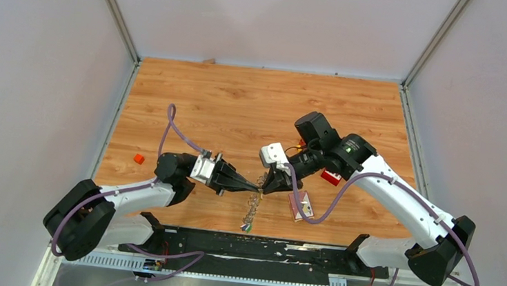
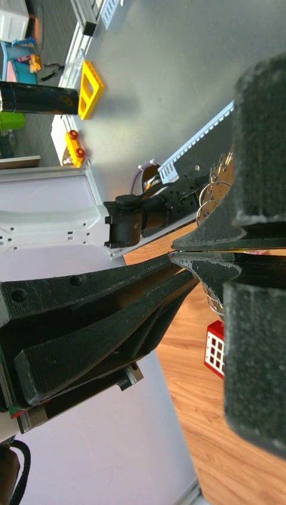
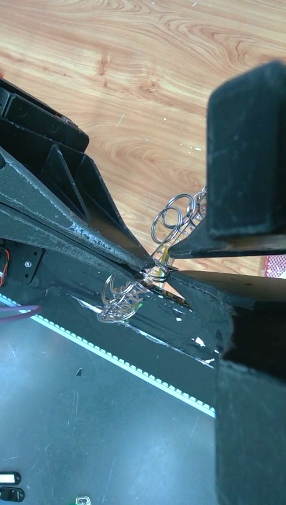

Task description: Put the keys on the keyring

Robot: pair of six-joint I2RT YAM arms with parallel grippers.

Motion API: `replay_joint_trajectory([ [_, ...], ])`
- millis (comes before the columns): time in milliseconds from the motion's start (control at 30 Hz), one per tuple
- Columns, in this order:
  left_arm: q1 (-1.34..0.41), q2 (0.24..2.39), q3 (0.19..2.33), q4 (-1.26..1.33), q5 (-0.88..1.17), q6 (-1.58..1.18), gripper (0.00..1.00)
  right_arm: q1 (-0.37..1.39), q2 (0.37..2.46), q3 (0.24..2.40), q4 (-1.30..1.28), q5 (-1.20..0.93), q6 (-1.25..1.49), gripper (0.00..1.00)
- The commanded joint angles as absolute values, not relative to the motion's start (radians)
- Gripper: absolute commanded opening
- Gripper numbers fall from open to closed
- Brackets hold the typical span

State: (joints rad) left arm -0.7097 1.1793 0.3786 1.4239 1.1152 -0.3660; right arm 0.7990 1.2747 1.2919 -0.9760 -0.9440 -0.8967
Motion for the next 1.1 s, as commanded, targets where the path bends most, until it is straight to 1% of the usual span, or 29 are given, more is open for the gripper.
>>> replay_joint_trajectory([
  [0,-0.721,1.151,0.404,1.465,1.131,-0.325,0.0,0.813,1.273,1.335,-0.97,-0.954,-0.94,0.16],
  [167,-0.722,1.141,0.402,1.461,1.146,-0.31,0.0,0.816,1.264,1.318,-0.968,-0.938,-0.946,0.17],
  [333,-0.723,1.14,0.401,1.459,1.136,-0.305,0.0,0.817,1.25,1.302,-0.945,-0.944,-0.934,0.11],
  [433,-0.722,1.138,0.401,1.46,1.131,-0.302,0.0,0.821,1.251,1.286,-0.934,-0.948,-0.928,0.1],
  [1067,-0.723,1.134,0.397,1.45,1.13,-0.287,0.0,0.861,1.298,1.282,-0.899,-0.941,-0.9,0.1],
])
